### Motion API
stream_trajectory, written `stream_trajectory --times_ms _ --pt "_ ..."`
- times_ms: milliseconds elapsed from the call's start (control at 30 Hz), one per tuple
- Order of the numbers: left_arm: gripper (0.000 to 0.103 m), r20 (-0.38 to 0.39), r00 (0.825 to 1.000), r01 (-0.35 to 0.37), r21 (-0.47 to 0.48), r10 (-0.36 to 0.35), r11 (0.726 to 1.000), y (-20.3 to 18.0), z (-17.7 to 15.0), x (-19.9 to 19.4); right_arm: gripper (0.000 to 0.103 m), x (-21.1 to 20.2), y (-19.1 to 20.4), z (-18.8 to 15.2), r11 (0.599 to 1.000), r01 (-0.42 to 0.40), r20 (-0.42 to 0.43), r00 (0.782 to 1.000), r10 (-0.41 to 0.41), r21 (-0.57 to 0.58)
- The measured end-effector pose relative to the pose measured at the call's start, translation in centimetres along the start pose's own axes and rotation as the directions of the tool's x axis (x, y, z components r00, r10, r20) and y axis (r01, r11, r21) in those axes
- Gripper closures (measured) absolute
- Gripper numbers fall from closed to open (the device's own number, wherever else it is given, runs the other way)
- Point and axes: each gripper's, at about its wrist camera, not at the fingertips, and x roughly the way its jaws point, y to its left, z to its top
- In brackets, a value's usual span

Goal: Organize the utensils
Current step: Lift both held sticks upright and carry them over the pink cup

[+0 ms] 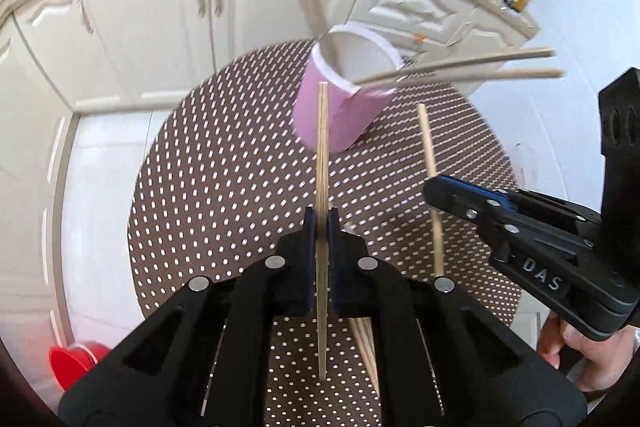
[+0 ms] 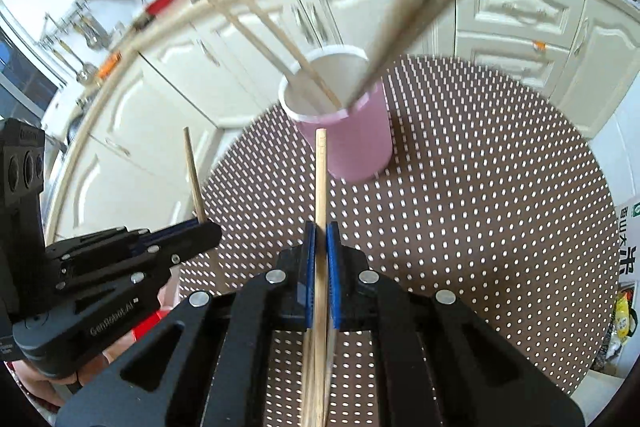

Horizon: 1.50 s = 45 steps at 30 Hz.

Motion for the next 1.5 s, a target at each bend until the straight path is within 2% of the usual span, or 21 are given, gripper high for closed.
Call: stream_trajectory --times_ms 200,433,700,1067,1267,1500 --pt "0.097 0.070 0.997 0.025 0.052 -0.029 0.998 -1.7 0.3 -3.6 0.098 -2.7 1.6 0.3 1.000 -0.015 0.106 0.994 0.015 -0.003" --pt "0.097 0.134 0.990 0.039 0.107 -0.053 0.994 -3.4 0.5 -6.8 0.098 -4.5 3.1 -1.4 0.999 -0.029 0.210 0.977 0.033 -0.022" --pt "0.097 0.182 0.980 0.048 0.158 -0.077 0.986 -5.0 0.9 -9.7 0.098 -6.3 4.2 -1.9 0.999 -0.023 0.280 0.959 0.035 -0.045" --pt "0.097 0.246 0.966 0.040 0.176 -0.083 0.984 -5.8 1.7 -12.2 0.098 -7.1 4.9 -1.3 0.996 -0.031 0.331 0.942 0.056 -0.079" --pt "0.097 0.278 0.957 0.033 0.171 -0.080 0.985 -6.1 3.0 -13.1 0.098 -7.8 4.5 -0.1 0.996 -0.031 0.355 0.933 0.061 -0.089" --pt "0.097 0.328 0.942 0.030 0.145 -0.076 0.989 -6.3 5.3 -13.9 0.098 -9.1 3.7 2.3 0.995 -0.007 0.416 0.908 0.048 -0.100"
